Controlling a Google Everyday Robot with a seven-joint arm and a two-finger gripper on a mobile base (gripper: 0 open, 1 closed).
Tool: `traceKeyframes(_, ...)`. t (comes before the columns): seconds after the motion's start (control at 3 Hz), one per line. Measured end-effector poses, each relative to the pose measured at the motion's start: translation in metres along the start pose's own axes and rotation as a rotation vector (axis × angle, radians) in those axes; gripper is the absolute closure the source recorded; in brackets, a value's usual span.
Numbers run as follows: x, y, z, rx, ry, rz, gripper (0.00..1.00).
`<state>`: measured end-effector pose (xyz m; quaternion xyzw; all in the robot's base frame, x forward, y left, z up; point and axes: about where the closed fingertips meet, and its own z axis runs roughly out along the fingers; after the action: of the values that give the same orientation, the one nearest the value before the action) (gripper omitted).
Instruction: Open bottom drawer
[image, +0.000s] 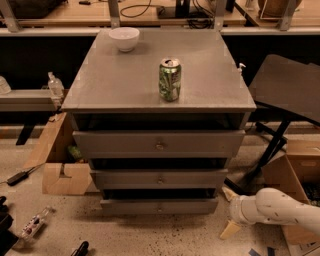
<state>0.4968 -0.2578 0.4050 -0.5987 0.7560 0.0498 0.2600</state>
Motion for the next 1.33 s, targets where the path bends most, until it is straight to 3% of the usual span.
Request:
traceKeyframes(0.33,0.020,-0.017,0.040,0.001,0.005,-0.076,0.00)
traceKeyframes(0.67,0.040,-0.020,0.073,-0.010,0.030,-0.105,0.00)
traceKeyframes(1.0,0.053,-0.021,0.085,-0.009,0.104,-0.123,0.00)
traceKeyframes(1.33,0.057,-0.019,0.088,-0.010,0.120,-0.118,0.00)
